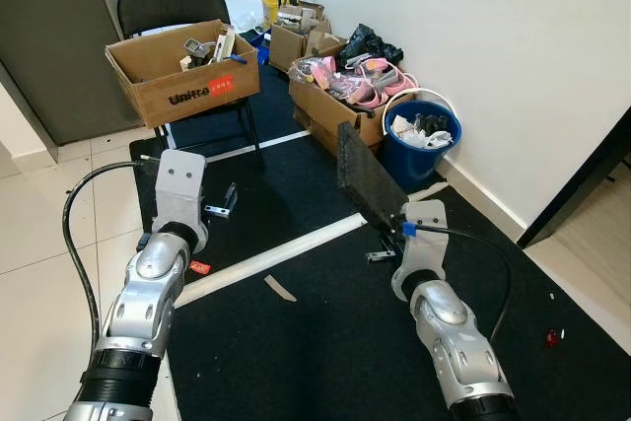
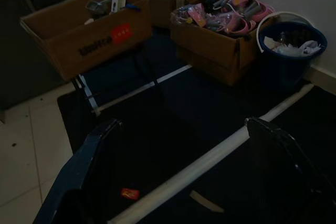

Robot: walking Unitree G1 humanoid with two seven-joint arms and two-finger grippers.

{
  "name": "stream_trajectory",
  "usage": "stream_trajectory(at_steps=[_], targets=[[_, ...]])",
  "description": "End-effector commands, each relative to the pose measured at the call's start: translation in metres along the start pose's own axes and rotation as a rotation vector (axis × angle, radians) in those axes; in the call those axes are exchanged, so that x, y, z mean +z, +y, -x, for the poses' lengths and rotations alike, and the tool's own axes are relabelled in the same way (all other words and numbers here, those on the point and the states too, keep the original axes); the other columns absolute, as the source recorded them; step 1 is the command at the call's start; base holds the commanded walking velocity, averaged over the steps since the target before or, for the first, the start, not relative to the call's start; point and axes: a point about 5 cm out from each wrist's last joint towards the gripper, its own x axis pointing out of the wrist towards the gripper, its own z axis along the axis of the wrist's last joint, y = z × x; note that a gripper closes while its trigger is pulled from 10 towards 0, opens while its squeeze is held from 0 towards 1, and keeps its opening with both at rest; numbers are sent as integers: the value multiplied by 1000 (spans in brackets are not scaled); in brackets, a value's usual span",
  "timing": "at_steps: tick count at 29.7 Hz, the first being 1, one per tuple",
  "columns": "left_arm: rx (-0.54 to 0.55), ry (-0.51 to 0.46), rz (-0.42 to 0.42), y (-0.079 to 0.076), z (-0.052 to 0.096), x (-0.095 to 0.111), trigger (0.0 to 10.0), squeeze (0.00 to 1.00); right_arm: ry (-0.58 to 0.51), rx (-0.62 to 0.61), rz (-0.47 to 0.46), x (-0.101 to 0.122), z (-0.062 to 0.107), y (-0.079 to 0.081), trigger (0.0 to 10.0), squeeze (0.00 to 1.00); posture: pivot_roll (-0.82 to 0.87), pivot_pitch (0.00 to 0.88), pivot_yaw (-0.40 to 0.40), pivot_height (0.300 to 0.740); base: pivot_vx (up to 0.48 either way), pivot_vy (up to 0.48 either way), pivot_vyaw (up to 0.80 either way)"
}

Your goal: Picking trash to rubbish bin

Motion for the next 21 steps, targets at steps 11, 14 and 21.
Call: stream_trajectory(at_steps=[11,14,21], targets=[[-2,87,6,-1,7,-20,10000,0,90,0,-2,-27,9,0,10000,0,8,155,55,740,329,0,0],[-14,92,-3,-3,8,-20,10000,0,96,-4,-2,-30,10,0,10000,0,8,157,54,740,352,0,0],[-22,87,-6,-3,7,-18,10000,0,100,-9,-5,-32,10,0,10000,0,12,157,56,740,355,0,0]])
